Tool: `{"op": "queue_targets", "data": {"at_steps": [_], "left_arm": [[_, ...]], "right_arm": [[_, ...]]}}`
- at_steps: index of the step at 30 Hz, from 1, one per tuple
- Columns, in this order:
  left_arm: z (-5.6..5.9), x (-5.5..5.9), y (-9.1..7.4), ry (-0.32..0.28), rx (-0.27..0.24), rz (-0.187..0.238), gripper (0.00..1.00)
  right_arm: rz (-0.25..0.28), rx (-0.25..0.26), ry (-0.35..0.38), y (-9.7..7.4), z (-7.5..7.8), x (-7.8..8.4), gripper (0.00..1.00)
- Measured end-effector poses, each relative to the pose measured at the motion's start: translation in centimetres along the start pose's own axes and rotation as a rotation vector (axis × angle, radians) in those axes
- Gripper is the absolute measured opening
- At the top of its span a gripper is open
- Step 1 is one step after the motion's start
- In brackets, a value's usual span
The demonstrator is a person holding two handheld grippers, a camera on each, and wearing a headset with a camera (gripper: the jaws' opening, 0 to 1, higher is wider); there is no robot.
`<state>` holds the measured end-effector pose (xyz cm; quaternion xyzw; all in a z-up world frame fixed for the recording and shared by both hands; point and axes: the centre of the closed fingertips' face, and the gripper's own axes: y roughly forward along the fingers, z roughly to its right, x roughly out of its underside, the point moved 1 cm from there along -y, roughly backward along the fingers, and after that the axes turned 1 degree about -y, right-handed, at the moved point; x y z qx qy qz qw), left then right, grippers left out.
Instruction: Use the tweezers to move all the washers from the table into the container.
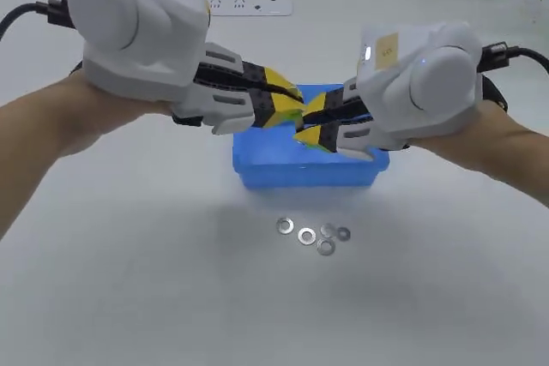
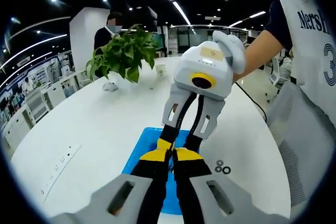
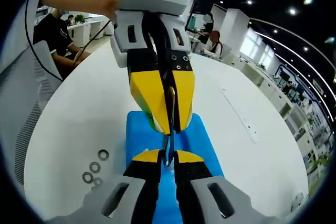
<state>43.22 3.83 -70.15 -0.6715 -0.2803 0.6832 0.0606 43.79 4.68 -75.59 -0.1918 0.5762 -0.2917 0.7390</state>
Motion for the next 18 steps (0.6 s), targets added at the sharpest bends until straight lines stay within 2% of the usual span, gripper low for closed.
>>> {"op": "queue_targets", "data": {"at_steps": [6, 9, 18], "left_arm": [[-0.3, 0.8, 0.5, -0.023, 0.008, -0.005, 0.07], [-0.2, 1.2, 0.7, -0.025, 0.01, -0.026, 0.07], [-0.1, 1.0, 0.9, -0.014, 0.021, -0.033, 0.07]], "right_arm": [[-0.013, -0.019, 0.028, 0.5, -0.3, 0.7, 0.1], [-0.025, -0.029, 0.02, 0.9, -0.5, 1.1, 0.1], [-0.029, -0.027, 0.033, 0.7, -0.5, 1.1, 0.11]]}}
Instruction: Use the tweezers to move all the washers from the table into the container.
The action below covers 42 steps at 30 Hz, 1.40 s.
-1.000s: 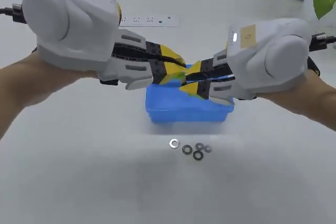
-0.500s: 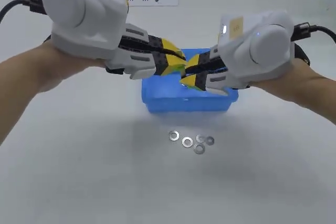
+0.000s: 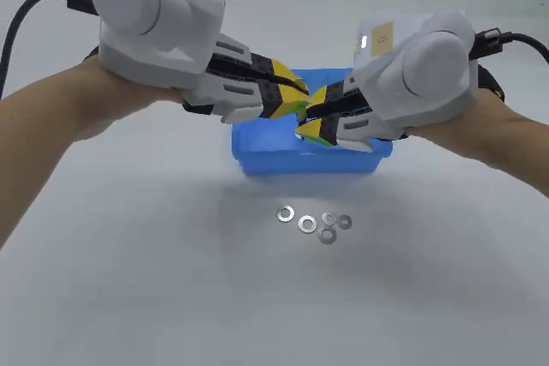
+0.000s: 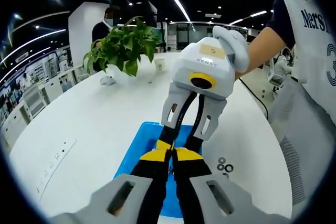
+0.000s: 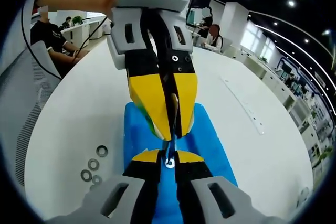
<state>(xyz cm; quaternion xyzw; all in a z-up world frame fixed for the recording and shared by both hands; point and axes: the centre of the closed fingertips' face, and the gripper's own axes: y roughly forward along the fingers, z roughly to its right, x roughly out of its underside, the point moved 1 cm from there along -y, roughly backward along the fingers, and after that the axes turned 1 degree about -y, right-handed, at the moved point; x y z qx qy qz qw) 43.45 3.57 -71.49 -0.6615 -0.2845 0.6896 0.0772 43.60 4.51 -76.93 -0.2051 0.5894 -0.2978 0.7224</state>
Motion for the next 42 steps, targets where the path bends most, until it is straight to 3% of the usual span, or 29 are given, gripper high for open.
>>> {"op": "queue_targets", "data": {"at_steps": [5, 12, 25, 29, 32, 37, 42], "left_arm": [[0.5, -0.4, -0.4, 0.018, 0.011, -0.003, 0.07], [2.1, -2.1, -1.9, 0.06, 0.024, 0.012, 0.07], [5.2, -5.2, -4.7, 0.112, 0.003, 0.042, 0.07], [6.7, -5.9, -5.2, 0.118, -0.004, 0.04, 0.07], [7.5, -6.0, -5.3, 0.122, -0.01, 0.044, 0.07], [8.8, -5.7, -5.5, 0.117, -0.011, 0.041, 0.07], [9.7, -4.6, -5.8, 0.093, -0.016, 0.047, 0.07]], "right_arm": [[-0.002, 0.005, -0.02, -0.4, -0.3, -0.6, 0.11], [0.026, 0.011, -0.053, -1.6, -0.5, -2.0, 0.11], [0.07, 0.043, -0.106, -5.0, -2.5, -5.3, 0.1], [0.07, 0.043, -0.12, -5.7, -3.6, -5.9, 0.1], [0.055, 0.064, -0.141, -6.0, -4.2, -6.2, 0.1], [0.052, 0.046, -0.144, -6.0, -5.6, -6.1, 0.1], [0.045, 0.027, -0.141, -5.7, -7.1, -5.8, 0.1]]}}
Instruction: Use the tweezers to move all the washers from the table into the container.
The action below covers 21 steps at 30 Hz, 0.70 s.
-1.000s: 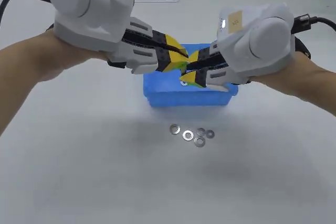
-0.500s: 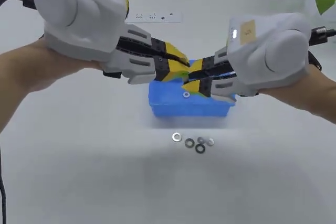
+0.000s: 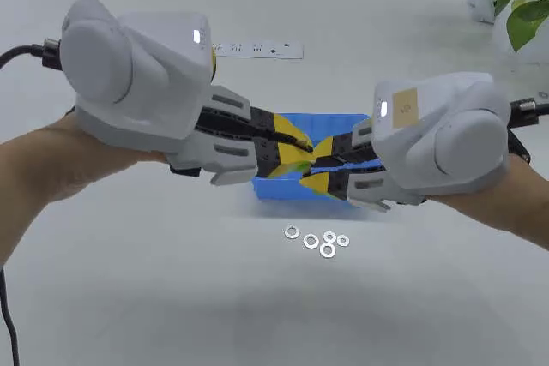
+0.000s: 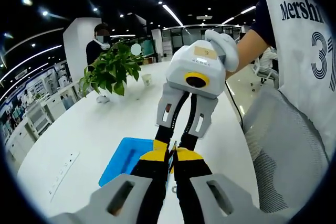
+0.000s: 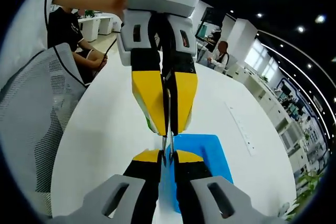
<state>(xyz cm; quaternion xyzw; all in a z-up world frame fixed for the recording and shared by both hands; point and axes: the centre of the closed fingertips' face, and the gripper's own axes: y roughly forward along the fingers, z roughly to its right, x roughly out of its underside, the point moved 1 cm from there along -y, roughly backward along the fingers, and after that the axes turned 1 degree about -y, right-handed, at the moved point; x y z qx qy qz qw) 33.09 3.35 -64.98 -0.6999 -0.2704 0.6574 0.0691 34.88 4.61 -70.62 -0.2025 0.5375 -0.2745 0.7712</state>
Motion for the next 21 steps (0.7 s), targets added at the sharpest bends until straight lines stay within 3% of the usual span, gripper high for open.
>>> {"op": "queue_targets", "data": {"at_steps": [9, 13, 21], "left_arm": [[1.5, 2.3, -0.5, -0.065, -0.002, -0.002, 0.07], [2.3, 3.5, -0.5, -0.089, 0.003, -0.018, 0.07], [2.2, 5.0, -0.2, -0.145, 0.001, -0.017, 0.07]], "right_arm": [[0.007, -0.019, 0.058, 1.2, -2.7, 0.3, 0.1], [-0.002, -0.053, 0.065, 2.0, -3.9, 0.7, 0.11], [-0.014, -0.082, 0.118, 2.9, -4.6, 1.6, 0.11]]}}
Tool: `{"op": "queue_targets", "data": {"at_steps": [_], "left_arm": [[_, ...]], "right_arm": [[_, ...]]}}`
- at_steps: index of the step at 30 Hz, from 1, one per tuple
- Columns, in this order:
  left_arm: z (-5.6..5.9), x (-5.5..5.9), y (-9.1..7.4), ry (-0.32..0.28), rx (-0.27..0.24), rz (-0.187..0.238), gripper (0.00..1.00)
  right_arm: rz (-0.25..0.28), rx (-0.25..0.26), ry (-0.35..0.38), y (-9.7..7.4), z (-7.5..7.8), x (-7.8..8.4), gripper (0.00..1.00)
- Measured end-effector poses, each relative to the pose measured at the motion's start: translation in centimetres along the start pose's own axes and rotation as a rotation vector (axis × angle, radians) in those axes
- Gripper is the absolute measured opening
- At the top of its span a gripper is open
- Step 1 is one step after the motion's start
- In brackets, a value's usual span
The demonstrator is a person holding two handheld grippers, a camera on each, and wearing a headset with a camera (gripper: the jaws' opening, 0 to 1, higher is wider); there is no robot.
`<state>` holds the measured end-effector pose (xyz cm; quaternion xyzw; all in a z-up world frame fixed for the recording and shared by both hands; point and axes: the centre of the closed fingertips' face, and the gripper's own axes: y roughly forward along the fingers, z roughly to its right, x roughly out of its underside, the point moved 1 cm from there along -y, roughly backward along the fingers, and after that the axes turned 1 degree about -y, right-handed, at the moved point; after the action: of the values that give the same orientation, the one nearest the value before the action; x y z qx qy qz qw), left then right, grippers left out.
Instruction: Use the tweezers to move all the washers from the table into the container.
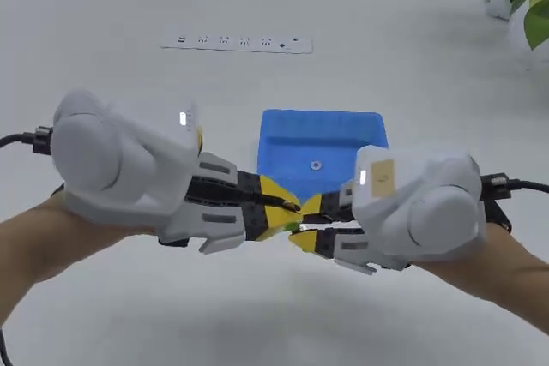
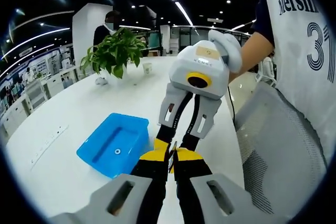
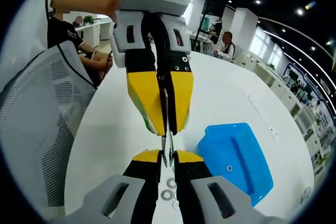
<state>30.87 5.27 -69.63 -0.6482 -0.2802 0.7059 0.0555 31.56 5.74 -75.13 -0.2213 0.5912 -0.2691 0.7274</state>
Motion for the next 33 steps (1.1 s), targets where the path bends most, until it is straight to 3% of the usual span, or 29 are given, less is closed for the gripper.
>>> {"op": "queue_targets", "data": {"at_steps": [11, 33], "left_arm": [[-1.0, 1.0, 0.8, -0.028, -0.004, -0.004, 0.07], [-1.8, 1.7, 1.5, -0.045, -0.001, -0.013, 0.07]], "right_arm": [[-0.015, -0.001, 0.031, 0.9, 0.6, 1.0, 0.11], [-0.008, -0.002, 0.109, 1.7, 1.3, 1.9, 0.12]]}}
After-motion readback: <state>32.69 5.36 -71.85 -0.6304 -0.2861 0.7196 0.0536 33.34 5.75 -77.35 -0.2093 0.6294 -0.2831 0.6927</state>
